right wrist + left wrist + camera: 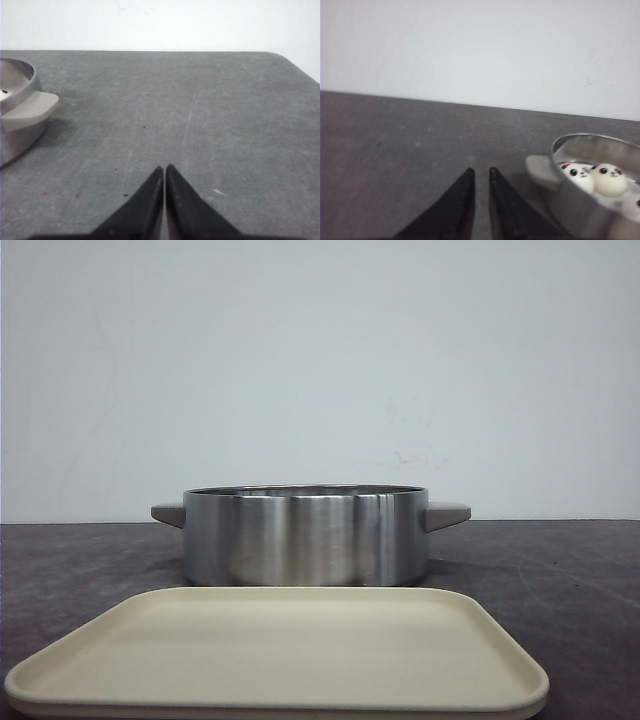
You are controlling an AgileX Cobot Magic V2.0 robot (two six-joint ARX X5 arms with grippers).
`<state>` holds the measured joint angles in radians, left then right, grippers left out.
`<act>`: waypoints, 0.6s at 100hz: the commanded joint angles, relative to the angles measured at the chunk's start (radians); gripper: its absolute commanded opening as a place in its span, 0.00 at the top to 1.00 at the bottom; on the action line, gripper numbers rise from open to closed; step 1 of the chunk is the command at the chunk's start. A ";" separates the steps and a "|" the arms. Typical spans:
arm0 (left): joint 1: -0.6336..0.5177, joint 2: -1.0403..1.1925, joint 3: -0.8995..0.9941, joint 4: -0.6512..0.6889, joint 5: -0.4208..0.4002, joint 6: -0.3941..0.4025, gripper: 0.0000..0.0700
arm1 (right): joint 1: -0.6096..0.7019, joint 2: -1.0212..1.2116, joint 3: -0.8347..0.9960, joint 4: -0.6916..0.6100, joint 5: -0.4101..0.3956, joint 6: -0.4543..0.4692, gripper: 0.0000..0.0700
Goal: Steam buns
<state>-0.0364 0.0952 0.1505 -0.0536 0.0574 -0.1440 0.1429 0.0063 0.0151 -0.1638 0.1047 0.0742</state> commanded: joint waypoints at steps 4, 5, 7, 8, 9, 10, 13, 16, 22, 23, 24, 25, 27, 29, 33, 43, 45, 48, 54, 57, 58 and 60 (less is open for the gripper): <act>0.033 -0.047 -0.037 0.024 0.014 -0.010 0.98 | 0.000 -0.003 -0.003 0.006 0.000 -0.011 0.99; 0.035 -0.048 -0.038 0.024 0.014 -0.010 0.98 | 0.000 -0.003 -0.003 0.006 0.000 -0.011 0.99; 0.042 -0.058 -0.046 0.024 0.014 -0.009 0.98 | 0.000 -0.003 -0.003 0.006 0.000 -0.011 0.99; 0.045 -0.063 -0.050 0.025 0.014 -0.007 0.98 | 0.000 -0.003 -0.003 0.006 0.000 -0.011 0.99; 0.049 -0.069 -0.053 0.025 0.014 -0.007 0.98 | 0.000 -0.003 -0.003 0.006 0.000 -0.011 0.99; 0.052 -0.074 -0.058 0.025 0.013 -0.006 0.98 | 0.000 -0.003 -0.003 0.006 0.000 -0.011 0.99; 0.062 -0.089 -0.069 0.026 0.013 -0.003 0.98 | 0.000 -0.003 -0.003 0.006 0.000 -0.011 0.99; 0.070 -0.093 -0.082 0.034 0.013 0.000 0.98 | 0.000 -0.003 -0.003 0.006 0.000 -0.011 0.99; 0.084 -0.092 -0.104 0.040 0.013 0.000 0.98 | 0.000 -0.003 -0.003 0.006 0.000 -0.011 0.99; 0.085 -0.092 -0.107 0.040 0.013 0.000 0.98 | 0.000 -0.003 -0.003 0.006 0.000 -0.011 0.99; 0.087 -0.092 -0.110 0.040 0.013 0.000 0.98 | 0.000 -0.003 -0.003 0.006 0.000 -0.011 0.99; 0.089 -0.092 -0.114 0.040 0.013 0.000 0.98 | 0.000 -0.003 -0.003 0.006 0.000 -0.011 0.99; 0.091 -0.092 -0.121 0.040 0.013 -0.005 0.98 | 0.000 -0.003 -0.003 0.006 0.000 -0.011 0.99; 0.092 -0.092 -0.129 0.041 0.013 -0.009 0.98 | 0.000 -0.003 -0.003 0.006 0.000 -0.011 0.99; 0.093 -0.092 -0.137 0.024 0.013 -0.018 0.98 | 0.000 -0.003 -0.003 0.006 0.000 -0.011 0.99; 0.094 -0.092 -0.137 -0.010 -0.005 -0.007 0.98 | 0.000 -0.003 -0.003 0.006 0.000 -0.011 0.99; 0.094 -0.092 -0.137 -0.012 -0.013 -0.003 0.98 | 0.000 -0.003 -0.003 0.006 0.000 -0.011 0.99; 0.094 -0.092 -0.137 -0.018 -0.018 0.007 0.98 | 0.000 -0.003 -0.003 0.006 0.000 -0.011 0.99; 0.095 -0.092 -0.137 -0.039 -0.019 0.023 0.98 | 0.000 -0.003 -0.003 0.006 0.000 -0.011 0.99; 0.095 -0.092 -0.137 -0.060 -0.019 0.025 0.98 | 0.000 -0.003 -0.003 0.006 0.000 -0.011 0.99; 0.095 -0.092 -0.137 -0.063 -0.019 0.026 0.98 | 0.000 -0.003 -0.003 0.006 0.000 -0.011 0.99; 0.095 -0.092 -0.137 -0.078 -0.020 0.028 0.98 | 0.000 -0.003 -0.003 0.006 0.000 -0.011 0.99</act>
<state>0.0551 0.0036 0.0322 -0.1066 0.0414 -0.1394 0.1429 0.0063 0.0151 -0.1635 0.1047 0.0742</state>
